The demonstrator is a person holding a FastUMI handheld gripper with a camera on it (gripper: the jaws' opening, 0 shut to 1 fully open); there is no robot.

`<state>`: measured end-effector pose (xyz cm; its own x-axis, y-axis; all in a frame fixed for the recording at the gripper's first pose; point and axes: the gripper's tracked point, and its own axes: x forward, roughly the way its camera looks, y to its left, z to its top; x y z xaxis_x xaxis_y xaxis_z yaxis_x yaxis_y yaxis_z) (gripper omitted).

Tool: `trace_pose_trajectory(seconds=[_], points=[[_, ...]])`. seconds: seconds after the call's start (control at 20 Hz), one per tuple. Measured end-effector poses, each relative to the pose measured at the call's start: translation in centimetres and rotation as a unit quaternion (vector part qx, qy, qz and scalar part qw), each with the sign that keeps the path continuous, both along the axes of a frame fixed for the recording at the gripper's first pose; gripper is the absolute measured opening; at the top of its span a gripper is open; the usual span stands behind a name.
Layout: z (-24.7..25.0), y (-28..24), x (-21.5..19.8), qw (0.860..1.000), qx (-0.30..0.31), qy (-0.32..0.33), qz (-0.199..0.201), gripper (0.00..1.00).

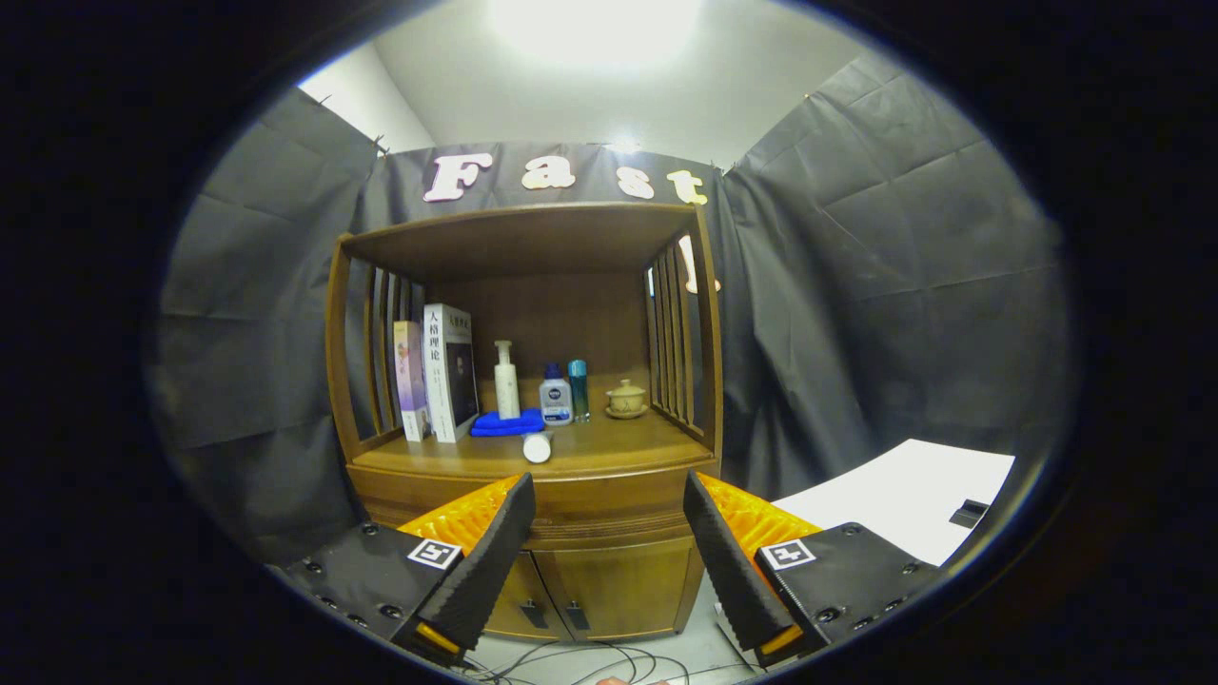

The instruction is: Pull open the drawer, take out the items inside it, and place them on the countertop above the cabinet.

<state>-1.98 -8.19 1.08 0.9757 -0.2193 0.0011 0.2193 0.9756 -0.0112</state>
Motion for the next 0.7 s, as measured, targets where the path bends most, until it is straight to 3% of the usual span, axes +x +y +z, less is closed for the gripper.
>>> trace_pose_trajectory(seconds=[0.15, 0.7], points=[[1.5, -0.5, -0.7, 1.000, -0.001, -0.022, -0.002, 0.98], [-0.7, -0.1, -1.1, 0.999, 0.025, -0.013, 0.022, 0.98]])
